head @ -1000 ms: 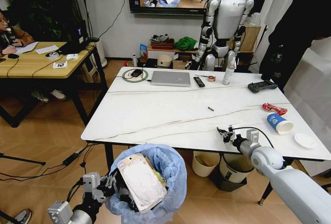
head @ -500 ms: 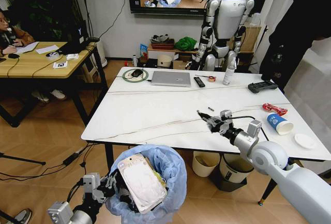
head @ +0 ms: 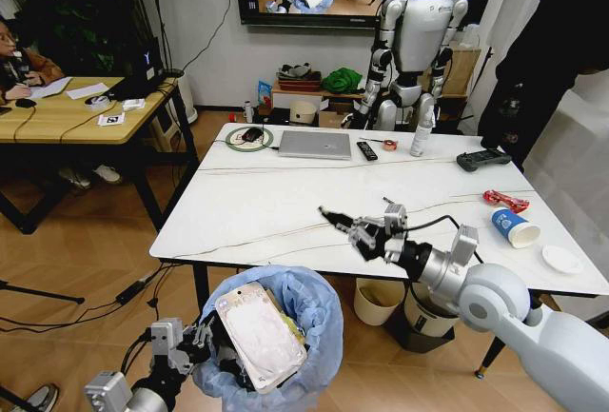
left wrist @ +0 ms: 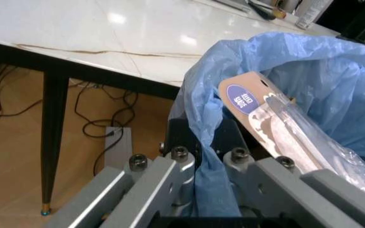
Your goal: Pick up the trash bin and place the trash from the table into it.
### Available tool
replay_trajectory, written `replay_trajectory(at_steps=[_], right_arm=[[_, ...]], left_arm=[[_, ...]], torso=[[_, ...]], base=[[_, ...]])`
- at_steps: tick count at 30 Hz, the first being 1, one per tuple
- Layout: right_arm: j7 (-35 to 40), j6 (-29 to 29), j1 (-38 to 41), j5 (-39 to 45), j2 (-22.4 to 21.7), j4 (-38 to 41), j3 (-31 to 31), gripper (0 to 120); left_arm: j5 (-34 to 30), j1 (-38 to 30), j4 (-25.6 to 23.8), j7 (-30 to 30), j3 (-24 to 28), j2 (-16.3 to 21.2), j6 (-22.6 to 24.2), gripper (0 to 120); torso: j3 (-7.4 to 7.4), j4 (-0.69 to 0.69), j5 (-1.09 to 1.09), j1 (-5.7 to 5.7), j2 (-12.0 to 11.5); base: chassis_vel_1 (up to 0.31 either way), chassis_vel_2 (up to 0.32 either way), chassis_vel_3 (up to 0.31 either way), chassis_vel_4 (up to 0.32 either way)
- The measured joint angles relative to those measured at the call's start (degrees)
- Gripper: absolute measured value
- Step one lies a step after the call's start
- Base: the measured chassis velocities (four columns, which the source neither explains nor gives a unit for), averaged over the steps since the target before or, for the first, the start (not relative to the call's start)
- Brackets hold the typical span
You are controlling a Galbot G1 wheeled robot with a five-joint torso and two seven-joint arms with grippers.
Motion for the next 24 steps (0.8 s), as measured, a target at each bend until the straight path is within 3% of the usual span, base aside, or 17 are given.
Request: replay_trajectory(at_steps=[15,24], right_arm=[[-13.17,2.94,1.96,-1.82,0.15,-1.79,-8.76,0],[-15.95,3.15,2.19,-3.37,0.95,-4.08,-10.7,0]], left_arm=[[0.24,0.28,-0.63,0.07,0.06,-0.31,0.02,0],[0.24,0.32,-0.75,0.12,0.12,-0.33,0.03,0]], torso=[[0.0,0.0,0.01,0.0,0.0],[0.0,0.0,0.0,0.0,0.0]], base=[[0.0,0.0,0.0,0.0],[0.0,0.0,0.0,0.0]])
